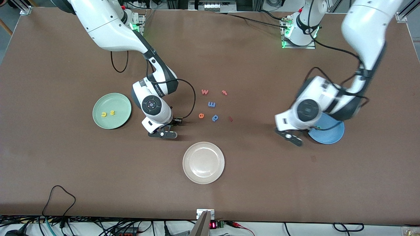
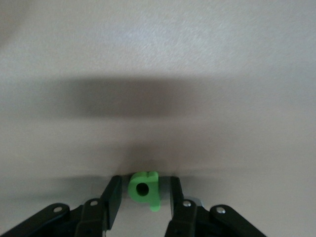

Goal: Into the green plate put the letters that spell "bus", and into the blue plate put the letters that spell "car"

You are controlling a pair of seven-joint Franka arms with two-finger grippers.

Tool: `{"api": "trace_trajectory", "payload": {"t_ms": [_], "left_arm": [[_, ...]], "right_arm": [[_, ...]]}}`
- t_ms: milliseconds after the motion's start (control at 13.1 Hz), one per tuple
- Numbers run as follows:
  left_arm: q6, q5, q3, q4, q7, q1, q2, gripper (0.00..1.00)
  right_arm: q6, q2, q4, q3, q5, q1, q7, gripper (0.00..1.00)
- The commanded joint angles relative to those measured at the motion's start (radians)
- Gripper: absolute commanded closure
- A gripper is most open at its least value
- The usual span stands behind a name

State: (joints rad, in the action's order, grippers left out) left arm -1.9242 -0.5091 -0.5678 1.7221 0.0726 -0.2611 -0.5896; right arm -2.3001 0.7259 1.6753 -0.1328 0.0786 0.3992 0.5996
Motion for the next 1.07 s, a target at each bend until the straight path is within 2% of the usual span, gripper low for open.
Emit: {"api": "trace_trajectory", "payload": {"t_ms": [0,76,153,229,305,534,686,839,992], "left_arm": [[0.014,-0.019,-0.007,0.019,0.104,-0.113,-0.016,0.96],[0.007,-0.019,-0.001,0.037,0.104,-0.138,-0.022,0.92],[-0.001,-0.020,-0.003,0.054,0.104,-0.180,-0.030,0.81],[-0.013,-0.020,-0.004,0.069,0.104,-0.211,-0.030,0.55],[-0.013,-0.020,-0.004,0.076,0.105,-0.221,-0.030,0.01],[0.043,-0.017,-0.035,0.064,0.104,-0.225,-0.007,0.00],[0.111,-0.005,-0.076,0.025,0.104,-0.227,0.040,0.00],[0.276,0.006,-0.138,-0.080,0.102,-0.227,0.065,0.00],[0.461,0.042,-0.179,-0.230,0.095,-0.222,0.063,0.00]], "right_arm": [[0.001,0.021,-0.022,0.012,0.001,0.020,0.023,0.52],[0.001,0.021,-0.023,0.012,0.001,0.021,0.022,0.57],[0.001,0.021,-0.022,0.012,0.001,0.020,0.017,0.67],[0.001,0.021,-0.022,0.012,0.001,0.020,0.017,0.76],[0.001,0.021,-0.022,0.012,0.003,0.020,0.016,0.87],[0.001,0.018,-0.022,0.022,0.003,0.017,-0.001,0.98],[0.016,-0.035,-0.010,0.021,0.006,-0.031,-0.030,0.99],[0.088,-0.141,0.065,0.018,-0.002,-0.113,-0.117,0.99],[0.149,-0.239,0.163,0.016,-0.002,-0.184,-0.226,0.99]]}}
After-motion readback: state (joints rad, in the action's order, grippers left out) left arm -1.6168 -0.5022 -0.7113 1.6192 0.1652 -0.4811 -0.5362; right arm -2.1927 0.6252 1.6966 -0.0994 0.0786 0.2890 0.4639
